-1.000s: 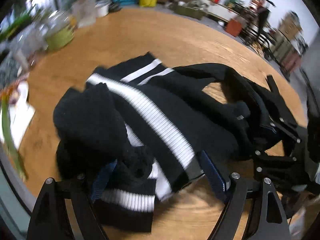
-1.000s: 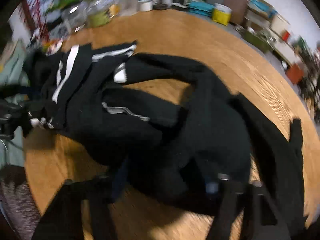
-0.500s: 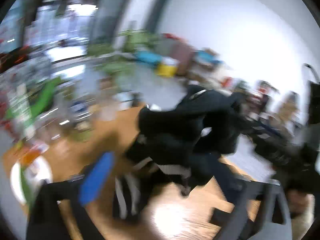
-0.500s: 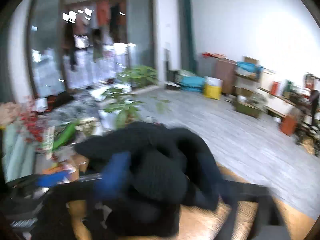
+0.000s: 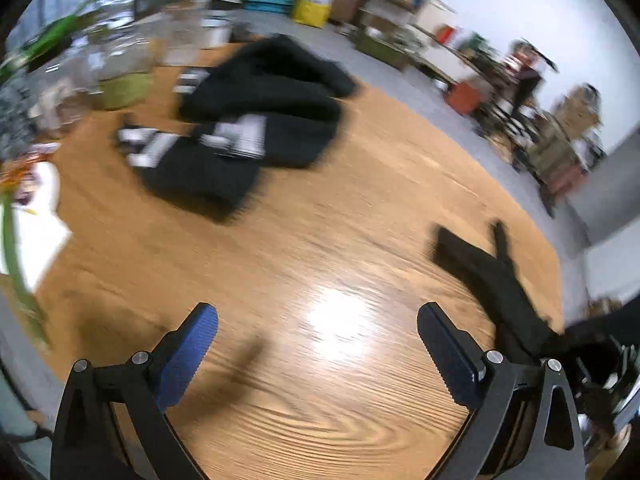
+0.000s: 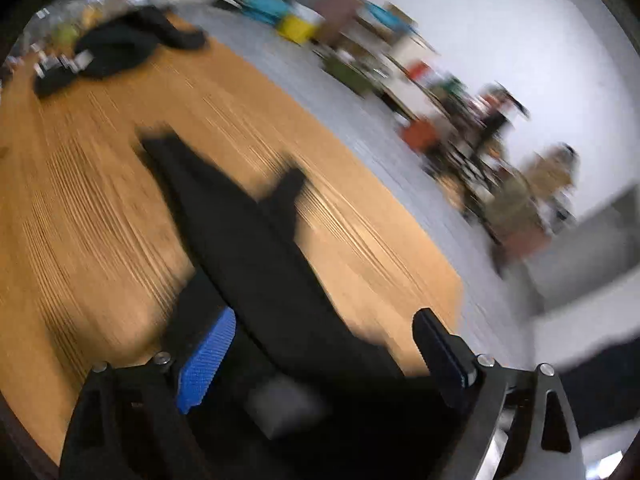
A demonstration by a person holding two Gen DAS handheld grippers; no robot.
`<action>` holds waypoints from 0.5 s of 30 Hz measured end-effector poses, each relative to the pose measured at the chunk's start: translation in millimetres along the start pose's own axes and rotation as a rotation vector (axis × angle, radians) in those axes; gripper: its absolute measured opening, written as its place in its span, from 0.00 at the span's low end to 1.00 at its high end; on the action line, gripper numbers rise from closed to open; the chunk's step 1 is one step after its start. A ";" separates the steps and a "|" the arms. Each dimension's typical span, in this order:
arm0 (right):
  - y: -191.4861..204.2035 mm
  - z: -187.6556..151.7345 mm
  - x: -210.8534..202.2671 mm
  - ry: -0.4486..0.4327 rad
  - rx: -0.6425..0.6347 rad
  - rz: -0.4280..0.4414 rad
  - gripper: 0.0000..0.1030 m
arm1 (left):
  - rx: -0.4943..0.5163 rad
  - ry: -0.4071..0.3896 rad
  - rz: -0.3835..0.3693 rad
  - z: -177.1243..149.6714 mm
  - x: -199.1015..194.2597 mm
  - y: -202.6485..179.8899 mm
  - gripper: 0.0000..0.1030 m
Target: Fold clothes
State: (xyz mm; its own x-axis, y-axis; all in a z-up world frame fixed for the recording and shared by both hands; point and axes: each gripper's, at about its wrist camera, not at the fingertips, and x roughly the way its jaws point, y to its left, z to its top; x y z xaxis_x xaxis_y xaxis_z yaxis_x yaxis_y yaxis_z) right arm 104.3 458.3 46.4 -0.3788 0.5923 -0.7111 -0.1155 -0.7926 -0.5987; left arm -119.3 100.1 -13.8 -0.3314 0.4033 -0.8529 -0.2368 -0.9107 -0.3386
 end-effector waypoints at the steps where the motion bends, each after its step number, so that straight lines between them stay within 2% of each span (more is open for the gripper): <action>1: -12.5 -20.6 -5.2 0.007 0.005 -0.042 0.95 | 0.018 0.015 -0.032 -6.8 3.9 -20.0 0.96; 3: -31.9 -49.5 -10.5 0.030 0.043 -0.094 0.96 | 0.052 0.048 -0.074 -20.0 15.8 -58.6 0.96; 5: -36.3 -63.8 -10.0 0.056 0.087 -0.093 0.96 | 0.095 0.090 -0.098 -37.8 29.1 -96.2 0.96; 6: -38.2 -70.4 -9.8 0.069 0.110 -0.091 0.90 | 0.115 0.110 -0.110 -47.5 34.3 -112.8 0.96; 7: -40.5 -76.2 -8.7 0.077 0.122 -0.109 0.82 | 0.133 0.128 -0.122 -58.4 37.4 -125.8 0.96; 8: -40.3 -76.9 -8.4 0.075 0.138 -0.115 0.52 | 0.152 0.147 -0.133 -69.3 40.5 -138.9 0.96; 9: -45.4 -80.7 -11.8 0.050 0.194 -0.085 0.31 | 0.167 0.160 -0.150 -79.4 43.0 -151.0 0.96; 10: -51.7 -88.1 -16.5 0.007 0.255 -0.038 0.29 | 0.173 0.162 -0.180 -87.9 45.5 -161.1 0.96; 12: -58.4 -99.5 -33.5 -0.096 0.361 0.053 0.16 | 0.172 0.166 -0.252 -101.7 54.3 -179.1 0.96; 13: -66.4 -100.8 -44.5 -0.145 0.411 0.092 0.14 | 0.168 0.180 -0.274 -105.8 62.3 -186.3 0.96; 14: -72.3 -101.0 -53.9 -0.184 0.440 0.119 0.01 | 0.163 0.198 -0.290 -110.9 71.8 -195.2 0.96; 15: -76.9 -101.1 -62.1 -0.219 0.460 0.142 0.01 | 0.155 0.223 -0.295 -117.8 83.6 -206.7 0.96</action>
State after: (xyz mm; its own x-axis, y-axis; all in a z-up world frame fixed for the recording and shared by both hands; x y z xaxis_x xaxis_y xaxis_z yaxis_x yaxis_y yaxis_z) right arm 229.5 497.1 99.4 -0.5973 0.4697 -0.6501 -0.4215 -0.8734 -0.2438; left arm 9.5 311.5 -62.0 -0.0263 0.6001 -0.7995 -0.4330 -0.7277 -0.5320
